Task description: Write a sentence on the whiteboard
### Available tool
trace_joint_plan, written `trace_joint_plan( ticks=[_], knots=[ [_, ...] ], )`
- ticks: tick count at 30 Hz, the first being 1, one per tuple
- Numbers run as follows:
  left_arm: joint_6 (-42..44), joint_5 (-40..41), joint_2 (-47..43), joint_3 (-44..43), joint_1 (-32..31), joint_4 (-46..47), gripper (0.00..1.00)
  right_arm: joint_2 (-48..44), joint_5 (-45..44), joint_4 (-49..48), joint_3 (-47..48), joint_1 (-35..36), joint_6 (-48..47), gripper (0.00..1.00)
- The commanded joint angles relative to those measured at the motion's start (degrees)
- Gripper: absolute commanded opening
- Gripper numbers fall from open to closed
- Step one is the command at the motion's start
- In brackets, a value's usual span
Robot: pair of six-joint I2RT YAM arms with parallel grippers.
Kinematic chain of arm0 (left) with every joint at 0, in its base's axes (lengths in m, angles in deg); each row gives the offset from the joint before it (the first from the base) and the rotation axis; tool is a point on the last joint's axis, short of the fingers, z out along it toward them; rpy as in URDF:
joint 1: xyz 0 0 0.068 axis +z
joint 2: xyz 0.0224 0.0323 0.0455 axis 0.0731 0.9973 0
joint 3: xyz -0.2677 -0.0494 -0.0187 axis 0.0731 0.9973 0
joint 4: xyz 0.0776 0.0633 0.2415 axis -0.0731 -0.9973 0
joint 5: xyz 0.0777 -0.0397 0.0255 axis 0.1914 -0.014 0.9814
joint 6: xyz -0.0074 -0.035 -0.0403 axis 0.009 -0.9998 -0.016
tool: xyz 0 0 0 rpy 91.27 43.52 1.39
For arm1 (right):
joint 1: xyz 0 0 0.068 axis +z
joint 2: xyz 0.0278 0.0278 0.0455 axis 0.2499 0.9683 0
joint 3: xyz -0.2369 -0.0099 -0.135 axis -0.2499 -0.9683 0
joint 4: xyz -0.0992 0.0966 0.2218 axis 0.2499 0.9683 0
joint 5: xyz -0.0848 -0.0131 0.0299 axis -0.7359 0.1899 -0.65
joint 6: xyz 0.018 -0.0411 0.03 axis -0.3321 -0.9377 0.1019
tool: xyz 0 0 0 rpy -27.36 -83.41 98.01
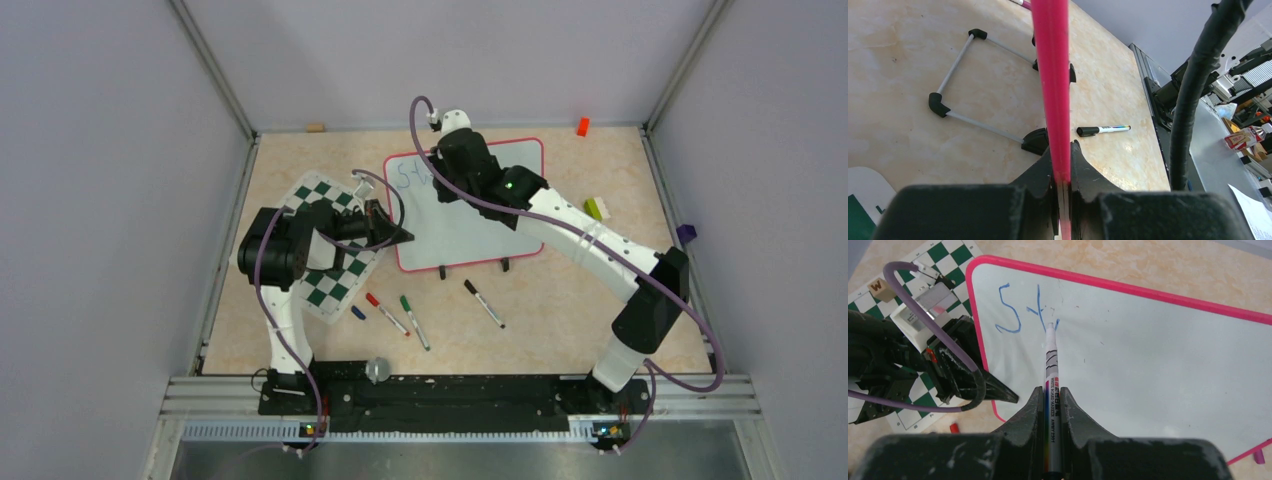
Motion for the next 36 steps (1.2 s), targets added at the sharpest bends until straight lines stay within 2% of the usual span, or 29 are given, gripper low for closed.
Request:
trace_joint_plan(
  ticks=[1, 9, 17, 36],
  knots=[
    [3.1, 1.0, 0.1, -1.2, -0.1, 7.1, 0.07, -4.2, 0.0, -3.1, -1.4, 0.7, 0.9, 0.00],
    [4.6, 2.0, -0.2, 0.4, 1.1, 7.1, 0.07, -2.3, 0.1, -4.7, 0.4, 1.5, -1.0, 0.00],
    [2.3, 2.4, 1.0, -0.3, 1.9, 7.1, 0.07, -1.7, 0.4, -5.2, 0.5, 2.0, -1.1, 0.00],
    [1.4, 1.4, 1.9, -1.7, 1.9, 7.1, 0.07, 5.3, 0.0, -2.5, 7.7, 1.9, -2.7, 0.00]
  ],
)
